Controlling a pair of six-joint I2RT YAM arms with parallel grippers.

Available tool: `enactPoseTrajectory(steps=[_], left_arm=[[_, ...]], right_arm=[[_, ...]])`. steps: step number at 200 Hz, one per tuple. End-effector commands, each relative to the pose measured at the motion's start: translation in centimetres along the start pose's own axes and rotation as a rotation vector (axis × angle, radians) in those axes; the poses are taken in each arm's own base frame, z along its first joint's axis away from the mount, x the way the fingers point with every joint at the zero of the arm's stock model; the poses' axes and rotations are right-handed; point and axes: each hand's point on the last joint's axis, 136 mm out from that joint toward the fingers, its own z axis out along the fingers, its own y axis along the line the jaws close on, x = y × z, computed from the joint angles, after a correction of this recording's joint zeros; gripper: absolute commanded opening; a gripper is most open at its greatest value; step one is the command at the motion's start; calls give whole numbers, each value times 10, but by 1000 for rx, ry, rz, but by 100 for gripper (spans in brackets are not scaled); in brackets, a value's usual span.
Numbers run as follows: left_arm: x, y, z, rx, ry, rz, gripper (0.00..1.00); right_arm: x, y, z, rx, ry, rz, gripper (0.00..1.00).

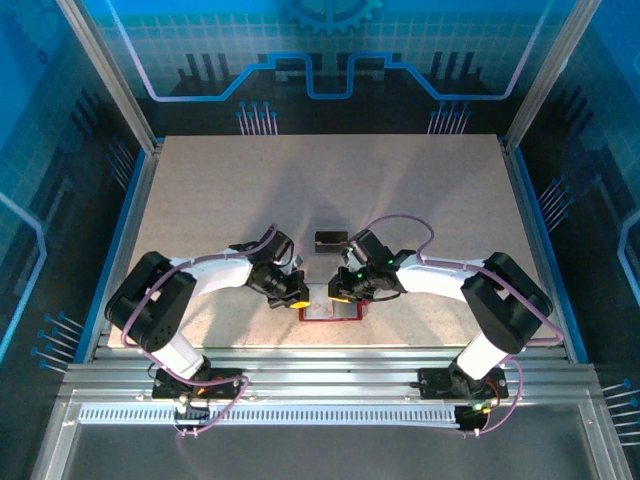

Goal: Take the credit cards out of the card holder

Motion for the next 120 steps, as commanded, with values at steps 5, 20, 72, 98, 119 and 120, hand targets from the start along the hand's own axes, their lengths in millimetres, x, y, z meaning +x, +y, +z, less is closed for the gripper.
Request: enactPoseTrajectory(steps=[5, 20, 72, 98, 119, 120], left_arm=[[0, 8, 1, -44, 14, 1, 0], [1, 11, 2, -57, 20, -2, 0], [4, 18, 5, -72, 31, -12, 1], [4, 18, 5, -71, 31, -14, 1], [4, 17, 5, -69, 32, -14, 1], [4, 18, 5, -70, 31, -15, 1]], right_arm=[[2, -11, 1, 20, 9, 28, 17], [3, -12, 3, 19, 17, 31, 17], [5, -15, 10, 7, 37, 35, 17], [6, -17, 12, 10, 41, 38, 17], [7, -19, 14, 5, 46, 41, 17], [6, -19, 14, 4, 45, 43, 17]])
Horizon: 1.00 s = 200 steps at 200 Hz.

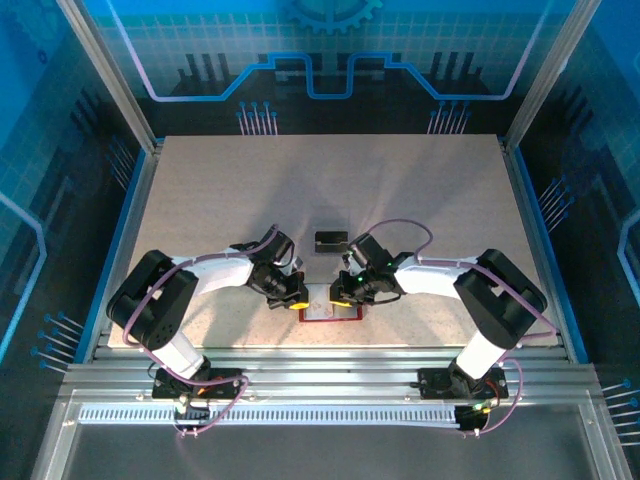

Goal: Take the credit cards out of the card holder

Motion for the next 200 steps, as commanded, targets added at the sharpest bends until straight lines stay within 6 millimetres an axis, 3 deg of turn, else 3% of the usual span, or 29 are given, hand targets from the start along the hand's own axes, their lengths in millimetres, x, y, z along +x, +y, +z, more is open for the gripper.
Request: enactPoseTrajectory(steps=[1, 200], left_arm=[[3, 13, 3, -52, 19, -13, 1], [5, 15, 2, -57, 19, -14, 1]], right_arm=[[1, -6, 4, -10, 20, 23, 17], [4, -7, 7, -51, 27, 37, 14]])
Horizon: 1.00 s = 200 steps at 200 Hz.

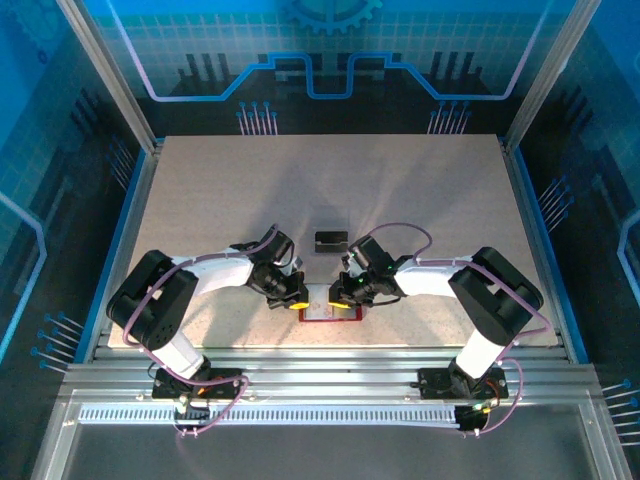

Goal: Take the credit cards out of the card holder

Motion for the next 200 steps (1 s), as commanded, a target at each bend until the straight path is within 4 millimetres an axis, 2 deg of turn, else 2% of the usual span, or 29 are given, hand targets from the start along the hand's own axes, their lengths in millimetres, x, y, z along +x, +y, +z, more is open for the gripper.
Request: enactPoseTrajectory(steps=[1, 63, 145, 200], left_arm=[[5, 15, 2, -57, 18, -13, 1], [4, 14, 1, -57, 15, -13, 1], [4, 13, 1, -53, 15, -12, 1], [3, 13, 2, -50, 17, -15, 1]], right_arm=[[2, -7, 0, 2, 10, 24, 14], [0, -5, -11, 7, -14, 9, 6], [1, -19, -30, 42, -42, 21, 5], [-2, -19, -42, 50, -63, 13, 5]])
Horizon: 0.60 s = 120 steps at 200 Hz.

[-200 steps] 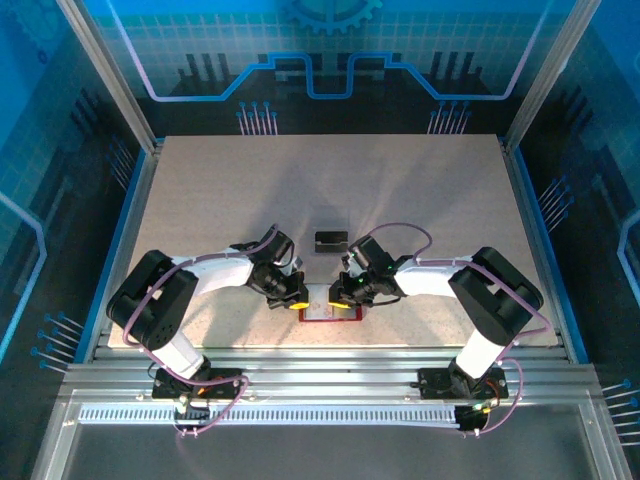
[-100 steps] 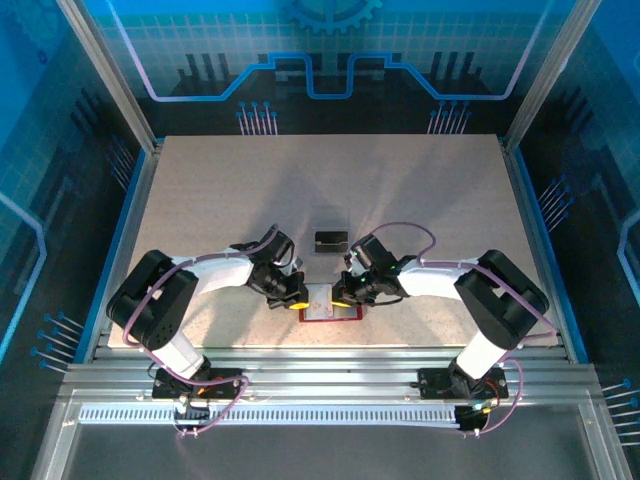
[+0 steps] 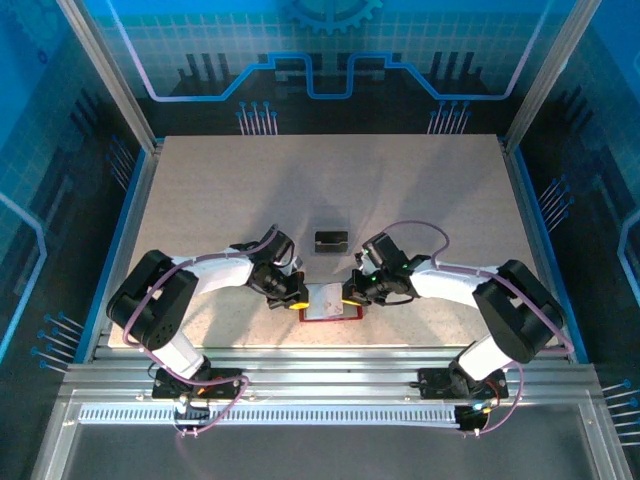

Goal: Take the credit cards out of the card holder

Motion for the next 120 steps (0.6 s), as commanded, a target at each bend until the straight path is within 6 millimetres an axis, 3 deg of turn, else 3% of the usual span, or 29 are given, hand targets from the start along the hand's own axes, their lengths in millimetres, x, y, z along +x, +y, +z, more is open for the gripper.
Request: enactPoseTrajectory(steps=[1, 54, 86, 120], left_arm=[[4, 13, 2, -51, 18, -15, 1], [4, 13, 2, -48, 19, -14, 1], [4, 13, 2, -48, 20, -14, 1], [4, 12, 2, -48, 19, -16, 1]], right_arm=[[-1, -8, -8, 30, -10, -1, 5], [-3, -10, -13, 48, -11, -8, 5], [-5, 8, -11, -46, -4, -12, 8], [-6, 14, -10, -70, -1, -11, 13]])
